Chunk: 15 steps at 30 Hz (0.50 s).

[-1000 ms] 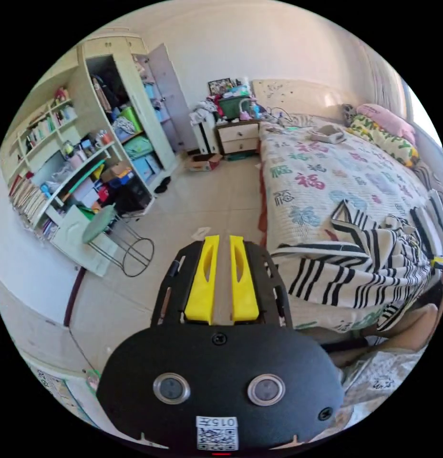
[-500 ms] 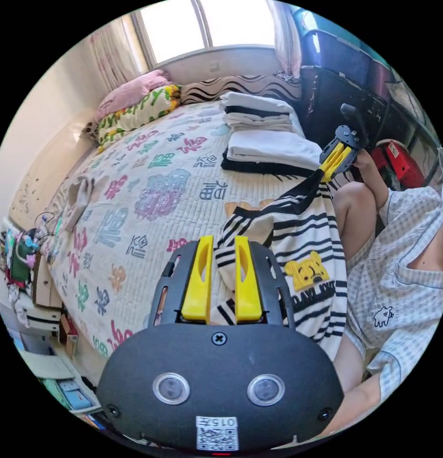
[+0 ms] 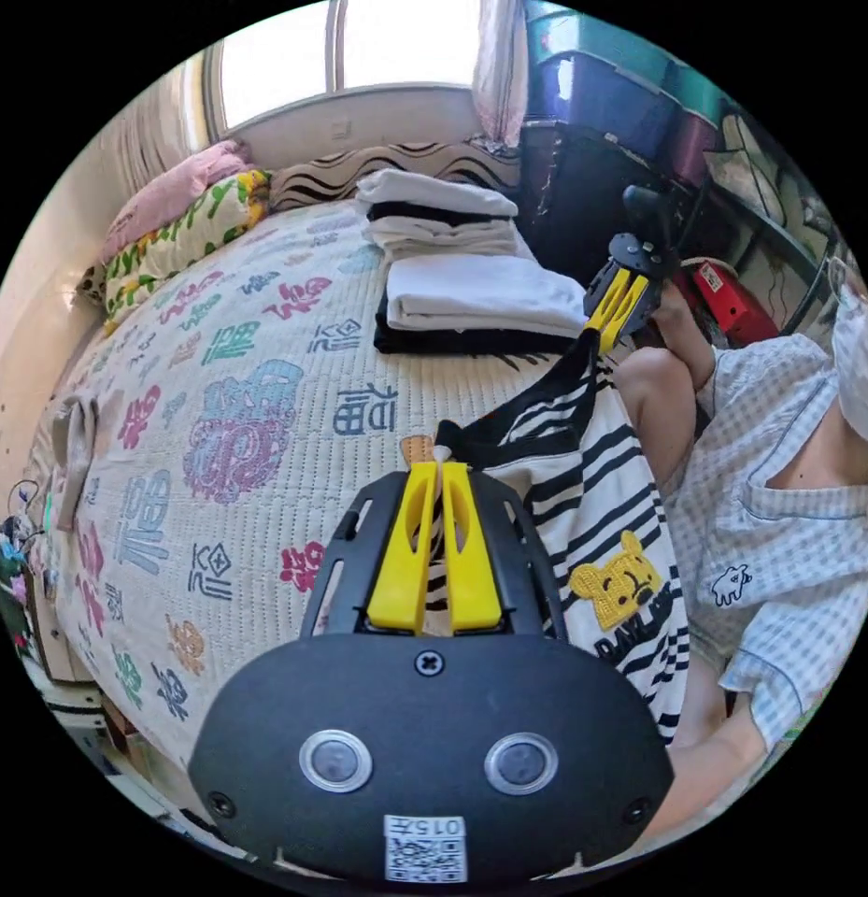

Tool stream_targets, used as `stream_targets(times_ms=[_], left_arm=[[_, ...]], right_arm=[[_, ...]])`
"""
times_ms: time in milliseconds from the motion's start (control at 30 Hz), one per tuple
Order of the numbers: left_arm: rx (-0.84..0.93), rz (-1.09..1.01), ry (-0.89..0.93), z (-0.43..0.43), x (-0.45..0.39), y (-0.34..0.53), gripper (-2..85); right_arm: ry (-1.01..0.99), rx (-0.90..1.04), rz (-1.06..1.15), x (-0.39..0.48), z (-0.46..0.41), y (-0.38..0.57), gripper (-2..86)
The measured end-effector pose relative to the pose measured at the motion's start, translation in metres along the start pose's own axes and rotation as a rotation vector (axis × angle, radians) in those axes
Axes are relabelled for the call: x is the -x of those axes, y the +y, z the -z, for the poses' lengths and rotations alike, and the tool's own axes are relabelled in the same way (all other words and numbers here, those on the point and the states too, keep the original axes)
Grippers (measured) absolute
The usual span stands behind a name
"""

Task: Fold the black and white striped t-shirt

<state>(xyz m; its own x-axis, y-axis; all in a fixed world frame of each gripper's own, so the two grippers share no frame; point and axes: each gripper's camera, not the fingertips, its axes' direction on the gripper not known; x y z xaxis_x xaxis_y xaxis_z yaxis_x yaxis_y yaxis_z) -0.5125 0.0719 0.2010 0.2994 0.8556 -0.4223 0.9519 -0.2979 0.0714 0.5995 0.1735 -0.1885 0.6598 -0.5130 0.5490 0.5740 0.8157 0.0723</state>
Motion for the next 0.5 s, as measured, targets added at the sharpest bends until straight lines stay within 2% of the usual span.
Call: stream_targets(times_ms=[33, 100, 133, 200, 233, 300, 367, 500], left_arm=[[-0.047, 0.024, -0.041, 0.015, -0.008, 0.007, 0.0], [-0.275, 0.128, -0.244, 0.086, -0.054, 0.041, -0.2], [-0.332, 0.148, -0.301, 0.104, -0.069, 0.050, -0.2], [-0.541, 0.173, -0.465, 0.168, -0.141, 0.083, -0.3], [-0.576, 0.179, -0.510, 0.180, -0.160, 0.089, -0.3], [-0.689, 0.176, -0.753, 0.224, -0.242, 0.106, -0.3], [-0.781, 0.187, -0.905, 0.252, -0.298, 0.117, -0.4], [-1.019, 0.263, -1.076, 0.306, -0.397, 0.139, -0.4]], right_arm=[[0.012, -0.022, -0.007, 0.002, 0.001, 0.001, 0.8], [0.067, -0.148, -0.009, 0.018, 0.010, 0.006, 0.8], [0.068, -0.194, -0.003, 0.024, 0.015, 0.007, 0.8], [0.064, -0.389, 0.039, 0.057, 0.040, 0.008, 0.8], [0.075, -0.437, 0.053, 0.068, 0.048, 0.008, 0.8], [0.175, -0.616, 0.127, 0.120, 0.077, 0.007, 0.7], [0.258, -0.725, 0.172, 0.161, 0.099, 0.005, 0.7], [0.381, -0.963, 0.205, 0.243, 0.140, 0.010, 0.7]])
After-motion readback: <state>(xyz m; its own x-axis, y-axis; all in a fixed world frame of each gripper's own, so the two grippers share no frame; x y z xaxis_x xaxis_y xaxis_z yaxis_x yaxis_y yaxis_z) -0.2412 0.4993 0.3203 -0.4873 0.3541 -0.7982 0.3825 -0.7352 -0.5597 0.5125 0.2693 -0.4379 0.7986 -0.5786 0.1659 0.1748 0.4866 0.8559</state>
